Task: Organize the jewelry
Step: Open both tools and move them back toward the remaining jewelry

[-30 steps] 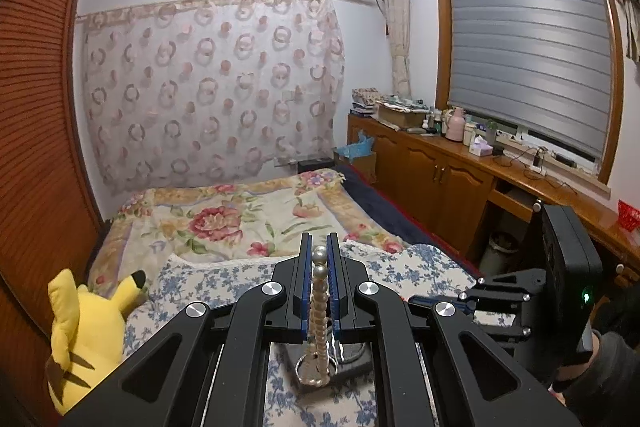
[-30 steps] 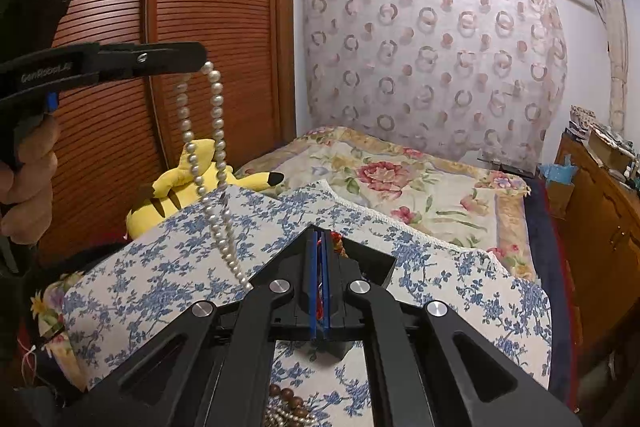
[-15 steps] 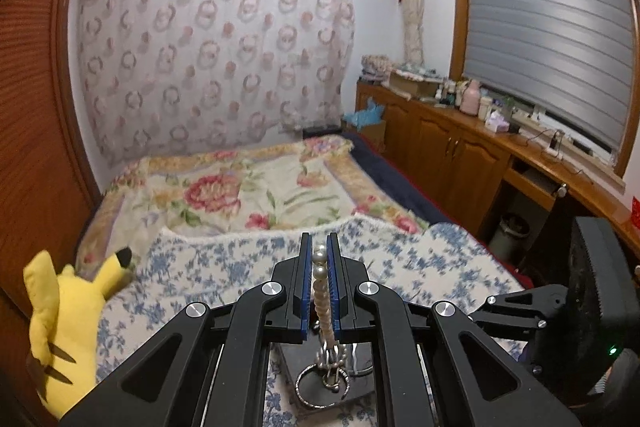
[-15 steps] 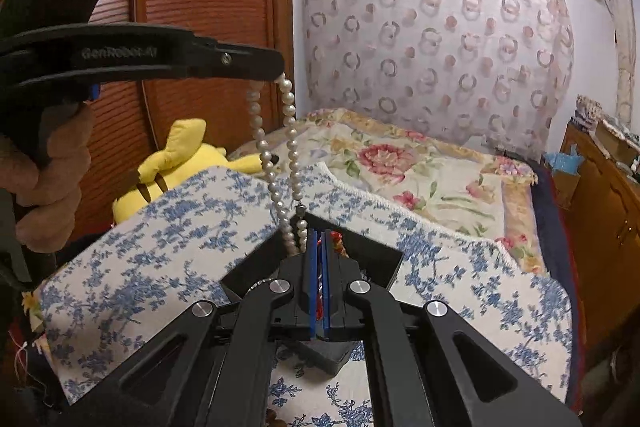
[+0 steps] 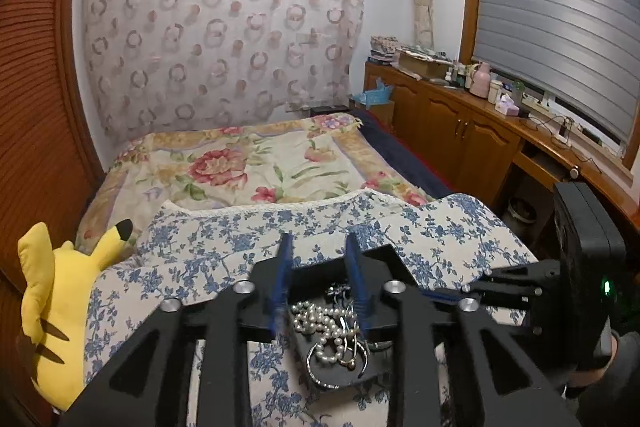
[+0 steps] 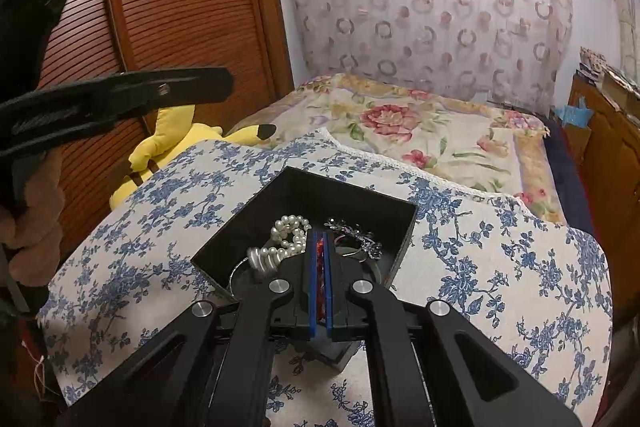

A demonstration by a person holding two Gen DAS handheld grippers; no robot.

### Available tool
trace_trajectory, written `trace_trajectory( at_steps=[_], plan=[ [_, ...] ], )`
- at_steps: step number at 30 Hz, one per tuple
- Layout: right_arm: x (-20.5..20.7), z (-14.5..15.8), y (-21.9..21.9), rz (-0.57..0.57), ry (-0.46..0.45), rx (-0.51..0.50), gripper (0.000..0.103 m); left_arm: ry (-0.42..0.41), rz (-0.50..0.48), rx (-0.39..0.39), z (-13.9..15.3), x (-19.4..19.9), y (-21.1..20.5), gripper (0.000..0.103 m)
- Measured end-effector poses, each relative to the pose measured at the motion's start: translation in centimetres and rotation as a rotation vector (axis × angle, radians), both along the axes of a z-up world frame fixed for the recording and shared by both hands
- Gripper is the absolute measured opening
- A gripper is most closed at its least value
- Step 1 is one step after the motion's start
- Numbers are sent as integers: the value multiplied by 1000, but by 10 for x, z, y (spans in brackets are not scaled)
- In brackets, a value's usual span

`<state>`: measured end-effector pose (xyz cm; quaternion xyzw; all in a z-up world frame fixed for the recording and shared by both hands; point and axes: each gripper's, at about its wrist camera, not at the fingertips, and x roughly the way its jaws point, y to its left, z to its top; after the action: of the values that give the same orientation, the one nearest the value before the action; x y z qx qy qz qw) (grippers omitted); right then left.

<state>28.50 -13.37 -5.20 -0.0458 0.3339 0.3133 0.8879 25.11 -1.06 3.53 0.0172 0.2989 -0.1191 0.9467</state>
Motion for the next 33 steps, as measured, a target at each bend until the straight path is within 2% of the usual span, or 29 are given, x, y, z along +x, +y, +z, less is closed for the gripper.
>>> trace_trajectory(
  at_steps=[1, 2, 3, 10, 11, 12, 17, 21, 22, 30, 33],
  plan=[
    [0, 1, -1, 0, -1, 0, 13, 1, -2, -4, -1, -2, 2, 29],
    [-1, 2, -2, -4, -7, -2, 22, 2, -2, -6, -3, -5, 3, 32],
    [-4, 4, -5, -10, -18, 1, 24, 3, -2, -7, -5, -11, 4, 38],
    [-37, 14, -22, -20, -52, 7, 24, 11, -21, 23, -28, -46, 8, 70],
    [-42, 14, -24, -19, -54, 12, 24, 12, -26, 25, -31, -50, 8, 80],
    [-49, 14, -28, -17, -53, 18, 25, 13, -32, 25, -35, -55, 9, 82],
    [-76, 8, -38, -16, -41, 26, 32, 47, -54, 19, -56, -76, 10, 83],
    [-94, -2, -45, -34, -31, 7, 49, 90, -61, 8, -76, -93, 10, 84],
    [-97, -4, -46, -39, -28, -1, 50, 99, -63, 6, -80, -95, 9, 84],
    [-111, -23, -50, -21, 18, -38, 50, 162, -68, 9, -107, -121, 8, 84],
    [-119, -32, -51, -9, 40, -53, 40, 176, -68, -6, -113, -129, 10, 84]
  ],
)
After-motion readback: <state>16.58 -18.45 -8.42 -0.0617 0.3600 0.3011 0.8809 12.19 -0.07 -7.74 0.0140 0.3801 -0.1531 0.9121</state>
